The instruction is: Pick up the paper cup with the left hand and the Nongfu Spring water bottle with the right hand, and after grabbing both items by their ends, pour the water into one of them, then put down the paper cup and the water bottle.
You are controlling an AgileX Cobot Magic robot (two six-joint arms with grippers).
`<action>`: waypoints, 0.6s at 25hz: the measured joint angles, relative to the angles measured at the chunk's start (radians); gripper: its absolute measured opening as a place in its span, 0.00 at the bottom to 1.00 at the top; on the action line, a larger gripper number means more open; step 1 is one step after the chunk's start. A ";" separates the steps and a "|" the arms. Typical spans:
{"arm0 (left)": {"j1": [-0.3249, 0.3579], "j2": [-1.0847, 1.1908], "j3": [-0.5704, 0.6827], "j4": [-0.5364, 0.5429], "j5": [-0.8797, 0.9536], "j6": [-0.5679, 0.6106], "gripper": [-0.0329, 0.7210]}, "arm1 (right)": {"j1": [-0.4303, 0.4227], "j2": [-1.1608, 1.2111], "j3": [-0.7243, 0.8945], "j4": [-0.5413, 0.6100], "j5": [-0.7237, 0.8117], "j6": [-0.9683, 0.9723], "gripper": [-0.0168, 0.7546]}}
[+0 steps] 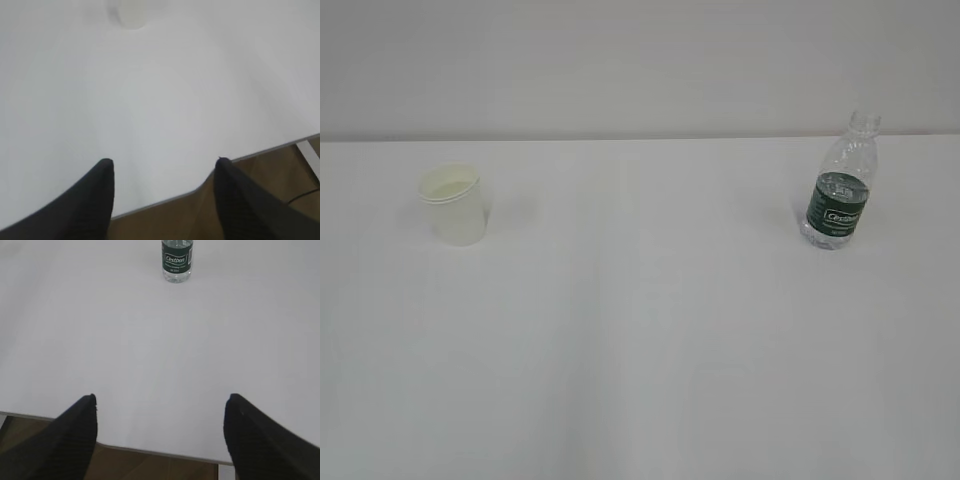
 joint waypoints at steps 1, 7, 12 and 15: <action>0.000 0.000 0.006 -0.002 -0.023 0.000 0.64 | 0.000 0.000 0.000 0.000 -0.003 0.000 0.79; 0.000 0.000 0.037 -0.011 -0.090 0.000 0.62 | 0.000 0.000 0.000 0.000 -0.007 0.000 0.79; 0.000 -0.025 0.037 -0.013 -0.093 0.000 0.60 | 0.000 -0.011 0.000 0.000 -0.008 0.000 0.79; 0.000 -0.049 0.037 -0.013 -0.095 0.000 0.59 | 0.000 -0.036 0.000 0.000 -0.008 0.000 0.79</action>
